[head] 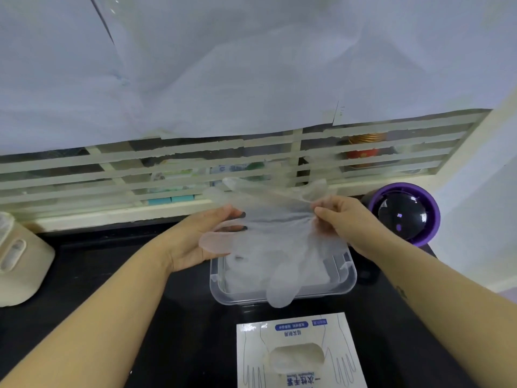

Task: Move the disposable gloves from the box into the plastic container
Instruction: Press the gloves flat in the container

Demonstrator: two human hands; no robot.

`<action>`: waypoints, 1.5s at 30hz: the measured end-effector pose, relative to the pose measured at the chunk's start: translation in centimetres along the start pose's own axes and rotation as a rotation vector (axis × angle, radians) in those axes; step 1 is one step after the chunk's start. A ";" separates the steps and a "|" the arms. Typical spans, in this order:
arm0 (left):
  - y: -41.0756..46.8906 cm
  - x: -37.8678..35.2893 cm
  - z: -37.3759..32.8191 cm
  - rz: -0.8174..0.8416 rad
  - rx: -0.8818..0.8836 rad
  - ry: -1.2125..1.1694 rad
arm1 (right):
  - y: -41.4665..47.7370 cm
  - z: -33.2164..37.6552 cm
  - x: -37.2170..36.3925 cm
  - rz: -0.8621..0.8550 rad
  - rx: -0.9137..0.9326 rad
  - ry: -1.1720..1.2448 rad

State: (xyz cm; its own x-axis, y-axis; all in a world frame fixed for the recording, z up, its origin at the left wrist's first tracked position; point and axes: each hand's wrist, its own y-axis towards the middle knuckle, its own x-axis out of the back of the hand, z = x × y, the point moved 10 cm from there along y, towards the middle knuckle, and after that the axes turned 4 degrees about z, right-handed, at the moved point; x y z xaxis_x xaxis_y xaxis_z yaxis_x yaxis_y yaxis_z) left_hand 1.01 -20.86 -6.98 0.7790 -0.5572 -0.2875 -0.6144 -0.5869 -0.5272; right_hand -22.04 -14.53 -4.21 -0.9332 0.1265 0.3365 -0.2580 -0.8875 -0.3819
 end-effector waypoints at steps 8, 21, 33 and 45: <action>0.7 1.4 -0.6 -0.195 -0.001 0.668 | 0.9 -0.7 0.6 -0.149 0.084 -0.417; 3.7 -2.9 -0.8 -0.241 0.052 1.902 | 1.2 -3.5 -9.5 0.436 0.228 -0.945; 5.7 -8.7 1.4 0.014 -0.117 1.951 | 2.3 -5.9 -11.2 0.545 0.111 -0.977; 7.8 -3.1 9.1 0.101 0.395 1.833 | 3.1 -9.8 -11.7 0.576 -0.205 -1.188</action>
State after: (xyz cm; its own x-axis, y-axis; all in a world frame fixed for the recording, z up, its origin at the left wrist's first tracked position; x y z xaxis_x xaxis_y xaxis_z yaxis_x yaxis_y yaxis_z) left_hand -5.10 -18.40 -17.48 -0.5006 -0.5890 0.6344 -0.3748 -0.5131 -0.7722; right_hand -14.34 -14.42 -17.74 -0.1651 -0.7942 0.5848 -0.0335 -0.5880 -0.8081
